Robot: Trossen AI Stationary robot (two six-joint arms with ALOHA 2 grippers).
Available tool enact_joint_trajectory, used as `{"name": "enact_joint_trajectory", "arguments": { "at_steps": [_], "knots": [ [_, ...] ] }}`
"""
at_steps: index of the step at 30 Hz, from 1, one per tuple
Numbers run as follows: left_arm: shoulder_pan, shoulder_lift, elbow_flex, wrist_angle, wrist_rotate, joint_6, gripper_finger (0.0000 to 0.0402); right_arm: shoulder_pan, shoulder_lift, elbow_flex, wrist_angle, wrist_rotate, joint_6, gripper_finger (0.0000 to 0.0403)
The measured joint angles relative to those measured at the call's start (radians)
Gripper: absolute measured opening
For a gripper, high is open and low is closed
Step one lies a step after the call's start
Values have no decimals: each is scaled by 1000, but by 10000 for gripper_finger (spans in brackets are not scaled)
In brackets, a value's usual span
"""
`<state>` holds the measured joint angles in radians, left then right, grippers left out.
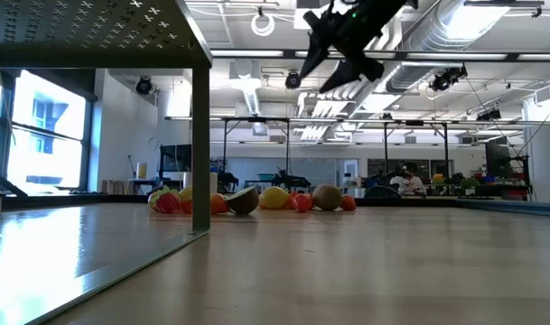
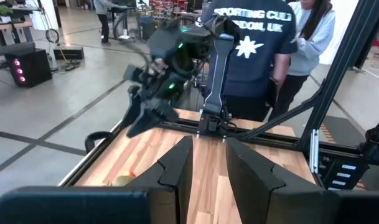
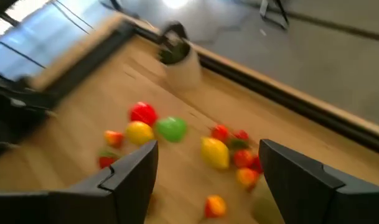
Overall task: Pick & Place Fruit
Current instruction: Put the kiwi into the red strainer bowl on the shelf
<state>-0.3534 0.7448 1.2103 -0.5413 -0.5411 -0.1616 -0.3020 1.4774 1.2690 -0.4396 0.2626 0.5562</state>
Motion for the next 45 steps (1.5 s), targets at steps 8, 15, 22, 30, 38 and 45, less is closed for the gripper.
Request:
{"name": "enact_joint_trajectory", "arguments": {
  "at_steps": [8, 15, 22, 30, 38, 45],
  "knots": [
    [0, 0, 0, 0, -1, -2, 92, -49, 88, 0, -134, -2, -2, 292],
    [0, 4, 0, 0, -27, -3, 92, -85, 102, 0, -200, -8, -3, 329],
    [0, 5, 0, 0, -53, -4, 92, -134, 102, -1, -203, -60, -19, 311],
    [0, 5, 0, 0, -56, -4, 92, -138, 102, -86, -175, -64, -63, 313],
    [0, 6, 0, 0, -76, -8, 92, -139, 103, -179, -39, -157, -162, 324],
    [0, 6, 0, 1, -79, -30, 92, -131, 197, -184, -2, -197, -228, 324]
  ]
}}
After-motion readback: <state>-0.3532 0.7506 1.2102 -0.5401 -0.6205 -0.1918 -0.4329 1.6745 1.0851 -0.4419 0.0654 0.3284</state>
